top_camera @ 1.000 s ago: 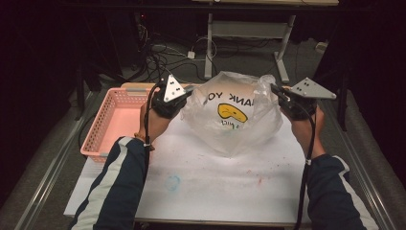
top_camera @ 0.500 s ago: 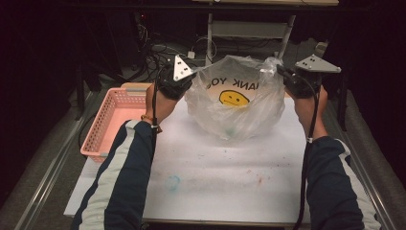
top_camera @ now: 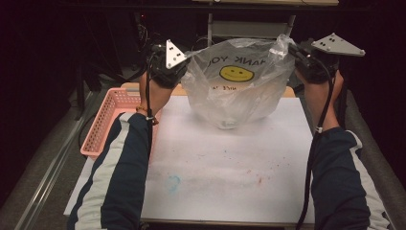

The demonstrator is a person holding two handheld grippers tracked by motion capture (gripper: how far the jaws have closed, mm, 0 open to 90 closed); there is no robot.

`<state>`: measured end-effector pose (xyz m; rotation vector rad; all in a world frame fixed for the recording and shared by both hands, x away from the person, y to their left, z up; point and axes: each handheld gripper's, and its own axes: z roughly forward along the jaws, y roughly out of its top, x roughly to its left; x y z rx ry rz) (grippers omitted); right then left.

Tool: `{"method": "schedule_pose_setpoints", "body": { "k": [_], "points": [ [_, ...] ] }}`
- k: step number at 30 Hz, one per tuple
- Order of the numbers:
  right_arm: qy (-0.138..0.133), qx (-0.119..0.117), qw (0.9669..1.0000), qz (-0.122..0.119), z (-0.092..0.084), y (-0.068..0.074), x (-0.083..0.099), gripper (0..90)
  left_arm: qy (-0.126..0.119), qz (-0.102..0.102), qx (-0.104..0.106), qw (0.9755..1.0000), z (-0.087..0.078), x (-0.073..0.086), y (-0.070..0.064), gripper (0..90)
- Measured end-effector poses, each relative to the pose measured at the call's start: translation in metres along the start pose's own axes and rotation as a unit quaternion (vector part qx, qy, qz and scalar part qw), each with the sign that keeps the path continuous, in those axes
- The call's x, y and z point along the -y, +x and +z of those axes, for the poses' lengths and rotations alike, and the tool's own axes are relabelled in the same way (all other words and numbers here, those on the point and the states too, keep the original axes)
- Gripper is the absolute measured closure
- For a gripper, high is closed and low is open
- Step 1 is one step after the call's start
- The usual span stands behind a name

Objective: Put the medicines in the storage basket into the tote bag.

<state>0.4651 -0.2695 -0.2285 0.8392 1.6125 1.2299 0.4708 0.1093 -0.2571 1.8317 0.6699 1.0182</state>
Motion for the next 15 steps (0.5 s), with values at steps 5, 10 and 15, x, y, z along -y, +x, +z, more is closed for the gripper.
{"method": "schedule_pose_setpoints", "body": {
  "k": [5,10,15],
  "points": [
    [0.015,0.010,0.9998,0.009,0.011,-0.001,0.006,90.0,0.023,-0.002,-0.008,0.9997,0.017,0.006,-0.005,81.1],
    [0.048,0.019,0.9986,0.012,0.030,0.003,0.027,89.9,0.027,-0.017,-0.005,0.9995,0.030,0.015,-0.012,71.8],
    [0.062,0.049,0.9967,0.016,0.041,-0.001,0.044,89.9,0.024,-0.020,-0.026,0.9992,0.035,0.015,-0.017,64.9]
  ]
}}
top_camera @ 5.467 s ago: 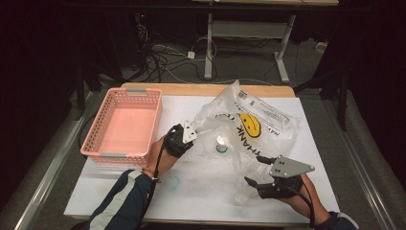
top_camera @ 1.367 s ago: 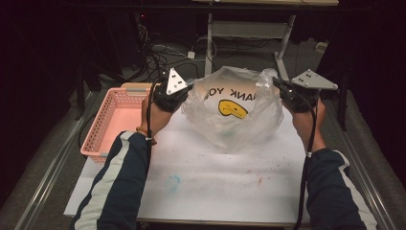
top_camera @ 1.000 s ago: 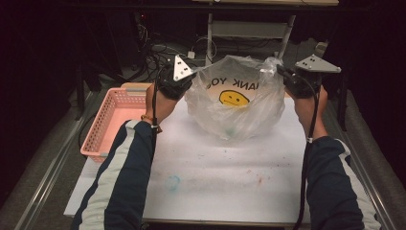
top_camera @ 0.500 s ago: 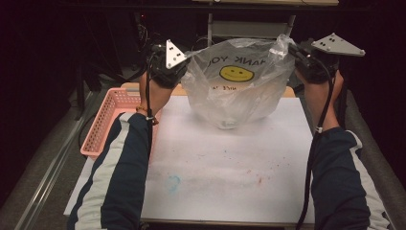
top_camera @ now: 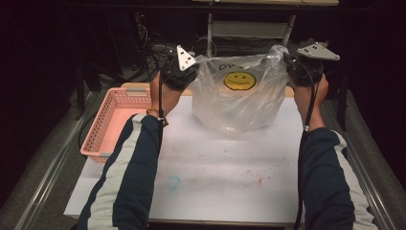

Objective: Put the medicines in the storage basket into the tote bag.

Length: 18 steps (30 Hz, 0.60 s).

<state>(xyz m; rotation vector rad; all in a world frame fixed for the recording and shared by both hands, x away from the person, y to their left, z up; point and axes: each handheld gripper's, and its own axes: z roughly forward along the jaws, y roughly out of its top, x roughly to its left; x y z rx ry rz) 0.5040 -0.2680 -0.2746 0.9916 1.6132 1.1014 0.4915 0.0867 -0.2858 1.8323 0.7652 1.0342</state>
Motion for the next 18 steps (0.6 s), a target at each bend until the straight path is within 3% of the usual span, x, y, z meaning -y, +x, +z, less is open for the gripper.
{"method": "schedule_pose_setpoints", "body": {
  "k": [2,5,8,10,12,14,18],
  "points": [
    [0.004,0.011,0.9999,0.009,0.004,-0.004,0.005,89.9,-0.009,-0.013,-0.006,0.9999,-0.001,-0.001,0.000,58.0],
    [0.018,0.033,0.9993,-0.002,0.010,-0.009,0.010,90.0,-0.023,-0.019,-0.031,0.9991,-0.008,-0.004,0.000,46.6],
    [0.029,0.047,0.9985,-0.002,0.015,-0.016,0.015,89.9,-0.043,-0.036,-0.044,0.9975,-0.016,-0.008,0.004,46.6],
    [0.038,0.049,0.9981,-0.005,0.017,-0.018,0.018,89.9,-0.044,-0.028,-0.048,0.9974,-0.019,-0.010,0.005,46.3],
    [0.043,0.052,0.9976,-0.013,0.020,-0.018,0.019,89.9,-0.051,-0.033,-0.045,0.9971,-0.022,-0.012,0.007,45.1],
    [0.045,0.053,0.9974,-0.017,0.023,-0.016,0.019,89.9,-0.054,-0.045,-0.026,0.9972,-0.023,-0.014,0.008,45.3],
    [0.038,0.040,0.9982,-0.024,0.026,-0.009,0.015,88.2,-0.040,-0.011,-0.024,0.9988,-0.020,-0.018,0.002,54.2]
  ]
}}
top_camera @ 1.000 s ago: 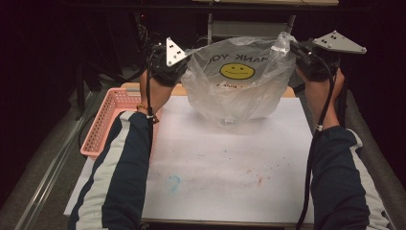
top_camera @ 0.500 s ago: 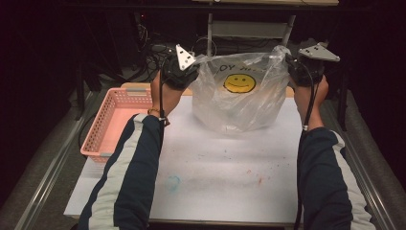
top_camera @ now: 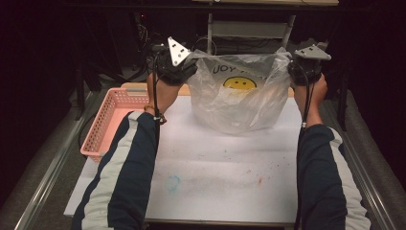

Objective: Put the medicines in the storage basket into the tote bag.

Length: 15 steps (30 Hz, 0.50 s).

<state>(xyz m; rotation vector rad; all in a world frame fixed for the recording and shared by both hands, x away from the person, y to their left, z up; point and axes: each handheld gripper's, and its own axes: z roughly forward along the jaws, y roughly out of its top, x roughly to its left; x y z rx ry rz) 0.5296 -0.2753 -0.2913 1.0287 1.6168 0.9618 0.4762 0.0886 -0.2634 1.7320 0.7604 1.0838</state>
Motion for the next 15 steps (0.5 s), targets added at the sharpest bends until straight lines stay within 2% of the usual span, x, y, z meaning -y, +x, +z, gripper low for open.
{"method": "schedule_pose_setpoints", "body": {
  "k": [2,3,5,7,8,11,13,15],
  "points": [
    [-0.005,-0.004,1.0000,0.004,-0.002,0.003,-0.003,78.2,0.013,0.016,0.007,0.9998,0.004,0.002,-0.003,65.6],
    [-0.010,-0.013,0.9998,0.009,-0.004,0.004,-0.004,72.5,0.018,0.019,0.011,0.9996,0.005,0.003,-0.003,67.6],
    [-0.016,-0.032,0.9991,0.023,-0.008,0.005,-0.006,62.1,0.025,0.019,0.015,0.9994,0.007,0.005,-0.001,77.7],
    [-0.023,-0.052,0.9976,0.039,-0.015,0.006,-0.009,50.9,0.029,0.016,0.015,0.9993,0.008,0.006,0.002,81.8],
    [-0.029,-0.056,0.9971,0.042,-0.020,0.006,-0.010,48.6,0.032,0.017,0.011,0.9993,0.008,0.007,0.003,85.6],
    [-0.046,-0.079,0.9952,0.035,-0.035,0.007,-0.017,44.0,0.041,0.016,-0.005,0.9990,0.009,0.007,0.009,86.3],
    [-0.057,-0.091,0.9939,0.027,-0.045,0.007,-0.022,42.0,0.042,0.005,-0.011,0.9991,0.010,0.007,0.013,86.5],
    [-0.075,-0.103,0.9913,0.031,-0.056,0.007,-0.026,42.0,0.039,-0.007,-0.015,0.9991,0.010,0.004,0.018,86.5]
  ]
}}
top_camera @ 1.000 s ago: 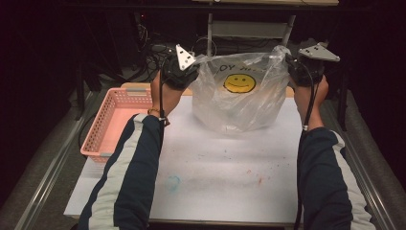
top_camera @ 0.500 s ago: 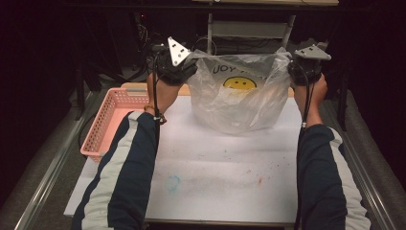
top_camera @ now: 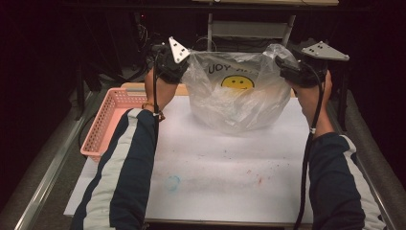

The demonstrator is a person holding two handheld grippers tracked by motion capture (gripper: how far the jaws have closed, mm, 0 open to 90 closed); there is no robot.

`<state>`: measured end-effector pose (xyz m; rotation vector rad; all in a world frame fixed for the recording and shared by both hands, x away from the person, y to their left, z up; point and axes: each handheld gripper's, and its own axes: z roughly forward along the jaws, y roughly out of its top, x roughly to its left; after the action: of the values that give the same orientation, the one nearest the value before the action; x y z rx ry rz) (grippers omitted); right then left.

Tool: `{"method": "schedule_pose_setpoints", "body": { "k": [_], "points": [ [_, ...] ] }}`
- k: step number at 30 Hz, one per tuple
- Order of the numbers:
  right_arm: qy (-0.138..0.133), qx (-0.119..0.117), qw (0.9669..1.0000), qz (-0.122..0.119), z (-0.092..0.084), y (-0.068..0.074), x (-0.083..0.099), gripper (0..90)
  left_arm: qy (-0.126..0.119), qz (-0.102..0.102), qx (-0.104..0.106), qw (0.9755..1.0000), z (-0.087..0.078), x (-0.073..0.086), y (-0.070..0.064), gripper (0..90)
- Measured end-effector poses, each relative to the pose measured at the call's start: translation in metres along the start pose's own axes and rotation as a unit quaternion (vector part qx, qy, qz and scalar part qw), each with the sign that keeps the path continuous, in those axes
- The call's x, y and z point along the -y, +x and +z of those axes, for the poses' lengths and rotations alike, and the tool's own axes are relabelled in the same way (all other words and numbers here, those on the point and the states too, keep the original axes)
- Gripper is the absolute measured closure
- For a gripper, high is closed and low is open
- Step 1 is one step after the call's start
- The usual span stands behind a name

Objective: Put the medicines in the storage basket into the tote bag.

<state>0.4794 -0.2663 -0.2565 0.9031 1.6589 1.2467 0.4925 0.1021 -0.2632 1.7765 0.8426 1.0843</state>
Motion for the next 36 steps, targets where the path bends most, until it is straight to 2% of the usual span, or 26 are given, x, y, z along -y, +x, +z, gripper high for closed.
{"method": "schedule_pose_setpoints", "body": {
  "k": [2,4,6,8,10,11,13,14,16,18,20,21,23,24,25,28,32,36],
  "points": [
    [-0.003,-0.007,1.0000,-0.002,-0.005,0.003,-0.003,42.9,0.001,-0.013,-0.004,0.9999,0.000,-0.003,0.004,84.9],
    [0.005,-0.008,0.9999,-0.007,-0.006,0.005,-0.004,42.9,0.005,-0.015,-0.013,0.9998,0.001,-0.007,0.006,82.8],
    [0.011,-0.009,0.9999,-0.006,-0.006,0.006,0.000,42.8,0.010,-0.021,-0.021,0.9995,0.001,-0.007,0.008,77.6],
    [0.017,-0.002,0.9998,-0.010,-0.005,0.006,0.006,42.1,0.018,-0.027,-0.022,0.9993,0.002,-0.006,0.009,71.2],
    [0.024,-0.002,0.9997,-0.005,-0.005,0.005,0.013,41.9,0.019,-0.039,-0.011,0.9990,0.001,-0.003,0.011,58.2],
    [0.028,0.000,0.9996,-0.008,-0.004,0.004,0.016,41.4,0.019,-0.046,-0.007,0.9987,0.000,-0.001,0.012,54.8],
    [0.035,0.004,0.9994,-0.006,-0.004,0.001,0.021,43.1,0.003,-0.056,0.010,0.9984,-0.005,0.001,0.015,50.5],
    [0.037,0.001,0.9993,-0.005,-0.005,-0.002,0.023,46.6,-0.002,-0.055,0.011,0.9984,-0.008,0.001,0.015,48.5],
    [0.035,0.004,0.9994,0.003,-0.006,-0.007,0.024,46.5,-0.013,-0.057,0.026,0.9980,-0.014,-0.001,0.018,45.5],
    [0.030,0.011,0.9995,0.008,-0.009,-0.012,0.021,43.9,-0.018,-0.057,0.037,0.9975,-0.020,-0.004,0.020,39.1],
    [0.033,0.012,0.9993,0.011,-0.011,-0.014,0.017,40.7,-0.026,-0.056,0.055,0.9966,-0.024,-0.006,0.022,38.9],
    [0.034,0.007,0.9994,0.011,-0.012,-0.015,0.015,38.8,-0.026,-0.054,0.059,0.9965,-0.026,-0.007,0.022,39.1],
    [0.040,-0.009,0.9991,0.010,-0.014,-0.014,0.011,35.5,-0.015,-0.040,0.065,0.9969,-0.028,-0.008,0.018,47.3],
    [0.047,-0.011,0.9988,0.008,-0.015,-0.013,0.009,33.8,-0.009,-0.025,0.053,0.9983,-0.028,-0.008,0.017,48.4],
    [0.052,-0.010,0.9986,0.005,-0.017,-0.012,0.008,33.1,-0.006,-0.015,0.048,0.9987,-0.028,-0.006,0.015,59.2],
    [0.056,-0.017,0.9983,0.002,-0.025,-0.011,0.007,31.4,0.001,-0.014,0.044,0.9990,-0.028,0.000,0.015,73.5],
    [0.054,-0.023,0.9983,-0.003,-0.039,-0.010,0.013,30.0,0.017,-0.019,0.040,0.9989,-0.023,0.011,0.020,85.0],
    [0.034,-0.038,0.9987,0.006,-0.057,-0.010,0.016,29.2,0.040,-0.028,0.019,0.9986,-0.015,0.020,0.025,86.9]
  ]
}}
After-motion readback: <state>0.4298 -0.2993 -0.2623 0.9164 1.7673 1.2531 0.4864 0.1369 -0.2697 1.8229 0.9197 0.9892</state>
